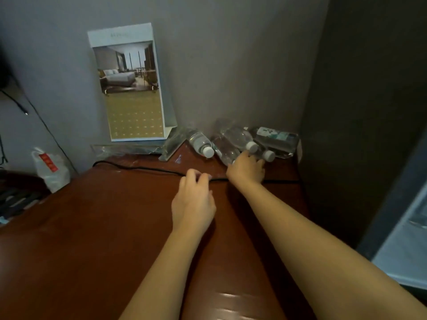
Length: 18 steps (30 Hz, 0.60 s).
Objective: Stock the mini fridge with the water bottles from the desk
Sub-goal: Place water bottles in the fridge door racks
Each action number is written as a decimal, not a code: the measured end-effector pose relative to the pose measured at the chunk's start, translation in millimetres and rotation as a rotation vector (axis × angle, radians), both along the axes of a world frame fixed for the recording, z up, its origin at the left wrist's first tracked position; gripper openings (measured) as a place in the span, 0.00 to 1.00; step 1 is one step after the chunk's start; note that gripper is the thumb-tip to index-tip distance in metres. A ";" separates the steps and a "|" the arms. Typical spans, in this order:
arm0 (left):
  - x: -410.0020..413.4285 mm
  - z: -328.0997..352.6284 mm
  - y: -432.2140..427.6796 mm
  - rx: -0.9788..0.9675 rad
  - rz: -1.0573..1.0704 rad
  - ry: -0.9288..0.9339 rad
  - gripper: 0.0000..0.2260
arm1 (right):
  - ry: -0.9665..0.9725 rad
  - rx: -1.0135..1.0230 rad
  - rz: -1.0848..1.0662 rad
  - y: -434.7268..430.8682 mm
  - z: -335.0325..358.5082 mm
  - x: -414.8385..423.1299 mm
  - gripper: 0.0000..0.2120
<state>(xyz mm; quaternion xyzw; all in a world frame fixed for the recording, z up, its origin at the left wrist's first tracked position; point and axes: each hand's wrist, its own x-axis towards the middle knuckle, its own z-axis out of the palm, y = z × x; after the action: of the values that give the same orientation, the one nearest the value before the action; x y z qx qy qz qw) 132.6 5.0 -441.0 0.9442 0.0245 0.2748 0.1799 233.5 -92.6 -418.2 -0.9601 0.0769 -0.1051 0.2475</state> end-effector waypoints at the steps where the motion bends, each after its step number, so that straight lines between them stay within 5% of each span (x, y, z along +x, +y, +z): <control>1: 1.1 -0.6 1.0 0.000 0.003 0.005 0.14 | -0.002 -0.009 -0.005 4.6 -1.4 10.9 0.27; 18: -5.7 0.7 3.6 -0.026 -0.008 -0.009 0.15 | -0.174 0.000 0.111 19.1 -20.7 -14.2 0.18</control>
<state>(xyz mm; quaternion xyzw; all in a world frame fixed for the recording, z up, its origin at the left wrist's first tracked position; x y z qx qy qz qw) 126.9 8.6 -440.2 0.9407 0.0237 0.2779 0.1934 219.3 -73.4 -438.9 -0.9502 0.0019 -0.1743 0.2585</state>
